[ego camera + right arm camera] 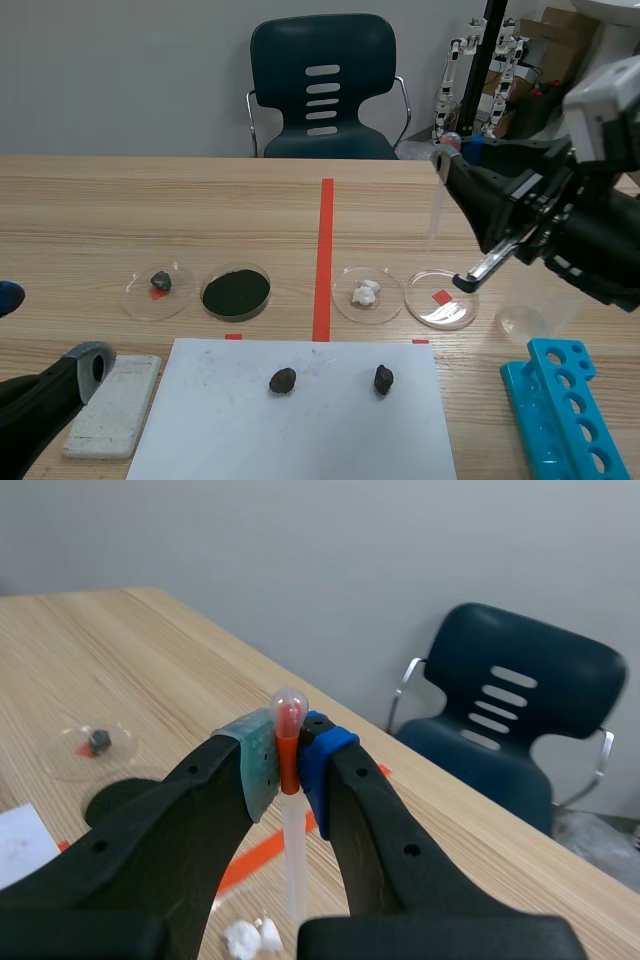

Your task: Squeeze the dropper onto the mineral

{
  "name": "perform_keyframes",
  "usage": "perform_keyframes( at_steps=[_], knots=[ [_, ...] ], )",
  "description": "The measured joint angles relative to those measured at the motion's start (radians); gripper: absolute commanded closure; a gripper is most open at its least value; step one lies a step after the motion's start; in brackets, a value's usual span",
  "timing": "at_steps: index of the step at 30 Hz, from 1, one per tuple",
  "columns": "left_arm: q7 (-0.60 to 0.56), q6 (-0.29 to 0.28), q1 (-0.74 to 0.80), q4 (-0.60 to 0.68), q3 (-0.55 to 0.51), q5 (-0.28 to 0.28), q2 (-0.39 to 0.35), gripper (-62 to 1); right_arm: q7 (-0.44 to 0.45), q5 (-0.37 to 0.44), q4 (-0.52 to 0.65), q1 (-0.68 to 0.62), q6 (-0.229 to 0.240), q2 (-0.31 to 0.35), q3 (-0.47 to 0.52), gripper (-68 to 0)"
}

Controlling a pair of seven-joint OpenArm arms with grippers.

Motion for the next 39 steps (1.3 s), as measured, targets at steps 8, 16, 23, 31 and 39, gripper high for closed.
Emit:
perform_keyframes(
  at_steps=[8,16,23,31,39],
  knots=[
    [0.000,0.000,0.000,0.000,0.000,0.000,0.000,-62.3,0.014,0.024,-0.211,0.205,-0.112,-0.005,-0.225,-5.5],
    [0.000,0.000,0.000,0.000,0.000,0.000,0.000,-62.3,0.084,0.038,-0.369,0.279,-0.152,-0.034,-0.293,-5.5],
    [0.000,0.000,0.000,0.000,0.000,0.000,0.000,-62.3,0.099,0.038,-0.416,0.296,-0.152,-0.054,-0.305,-5.5],
    [0.000,0.000,0.000,0.000,0.000,0.000,0.000,-62.3,0.099,0.038,-0.450,0.296,-0.151,-0.075,-0.305,-5.5],
    [0.000,0.000,0.000,0.000,0.000,0.000,0.000,-62.3,0.099,0.038,-0.459,0.296,-0.151,-0.075,-0.305,-5.5]
  ],
)
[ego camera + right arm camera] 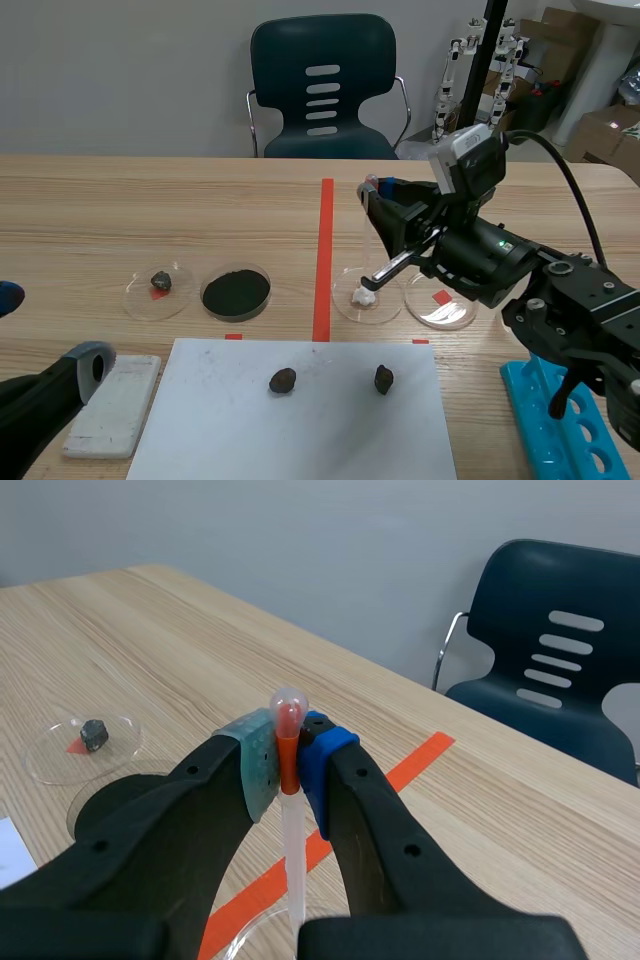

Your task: Squeeze the dropper onto the mineral

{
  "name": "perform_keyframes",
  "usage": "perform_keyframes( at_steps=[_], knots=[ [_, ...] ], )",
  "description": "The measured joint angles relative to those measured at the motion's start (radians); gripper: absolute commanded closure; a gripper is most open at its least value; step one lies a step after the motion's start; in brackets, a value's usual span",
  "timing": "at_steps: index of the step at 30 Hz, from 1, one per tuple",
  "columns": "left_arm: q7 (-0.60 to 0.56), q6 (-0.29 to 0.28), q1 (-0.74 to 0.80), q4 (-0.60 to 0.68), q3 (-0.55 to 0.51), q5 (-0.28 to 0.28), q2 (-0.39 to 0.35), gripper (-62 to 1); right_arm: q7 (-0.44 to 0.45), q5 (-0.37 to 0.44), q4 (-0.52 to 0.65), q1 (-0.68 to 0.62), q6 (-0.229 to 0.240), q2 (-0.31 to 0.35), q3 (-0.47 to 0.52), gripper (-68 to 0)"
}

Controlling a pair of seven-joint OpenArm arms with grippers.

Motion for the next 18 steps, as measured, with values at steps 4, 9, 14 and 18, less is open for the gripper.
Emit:
perform_keyframes(
  at_steps=[4,9,14,18],
  knots=[
    [0.000,0.000,0.000,0.000,0.000,0.000,0.000,-62.3,0.000,0.000,0.000,0.000,0.000,0.000,0.000,-5.5],
    [0.000,0.000,0.000,0.000,0.000,0.000,0.000,-62.3,0.000,0.000,0.000,-0.003,0.000,0.000,0.000,-5.5],
    [0.000,0.000,0.000,0.000,0.000,0.000,0.000,-62.3,-0.003,0.000,0.000,-0.008,0.000,0.000,0.000,-5.1],
    [0.000,0.000,0.000,0.000,0.000,0.000,0.000,-62.3,-0.003,0.000,0.000,-0.008,0.000,0.000,0.000,-5.1]
  ],
)
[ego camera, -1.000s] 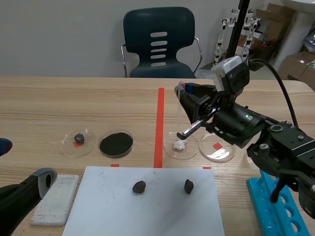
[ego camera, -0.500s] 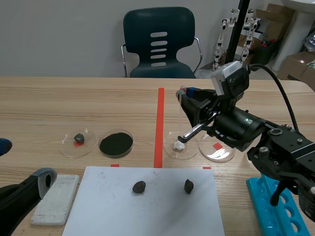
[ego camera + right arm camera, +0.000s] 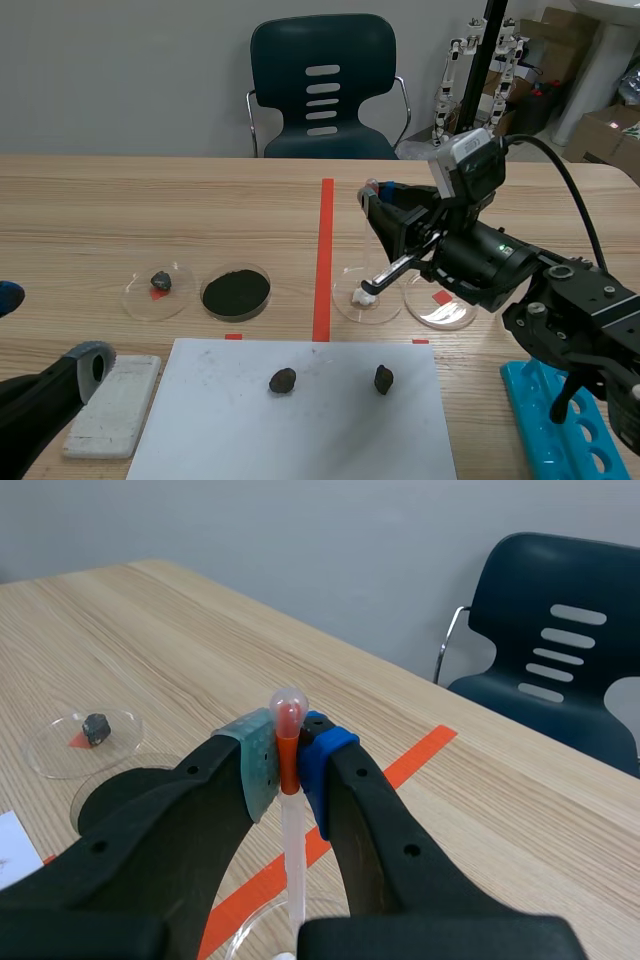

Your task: Squeeze the dropper onto the mineral

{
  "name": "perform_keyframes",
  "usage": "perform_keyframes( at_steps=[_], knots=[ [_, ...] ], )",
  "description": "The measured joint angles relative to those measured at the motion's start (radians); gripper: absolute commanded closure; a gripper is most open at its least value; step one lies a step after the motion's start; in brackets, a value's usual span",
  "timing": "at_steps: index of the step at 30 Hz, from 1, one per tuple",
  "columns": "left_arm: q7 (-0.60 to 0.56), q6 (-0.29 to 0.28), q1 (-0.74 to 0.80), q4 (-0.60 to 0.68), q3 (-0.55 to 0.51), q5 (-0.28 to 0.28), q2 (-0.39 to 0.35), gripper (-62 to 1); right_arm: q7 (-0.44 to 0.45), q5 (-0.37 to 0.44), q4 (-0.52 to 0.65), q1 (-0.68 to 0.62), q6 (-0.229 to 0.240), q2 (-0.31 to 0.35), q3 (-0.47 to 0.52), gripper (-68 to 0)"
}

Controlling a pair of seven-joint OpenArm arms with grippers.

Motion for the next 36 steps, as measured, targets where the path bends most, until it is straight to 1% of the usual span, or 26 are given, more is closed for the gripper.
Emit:
perform_keyframes(
  at_steps=[4,7,36],
  knots=[
    [0.000,0.000,0.000,0.000,0.000,0.000,0.000,-62.3,0.000,0.000,0.000,0.000,0.000,0.000,0.000,-4.9],
    [0.000,0.000,0.000,0.000,0.000,0.000,0.000,-62.3,0.000,0.000,0.000,0.000,0.000,0.000,0.000,-1.3],
    [0.000,0.000,0.000,0.000,0.000,0.000,0.000,-62.3,0.000,0.000,0.000,0.000,0.000,0.000,0.000,-1.3]
  ],
)
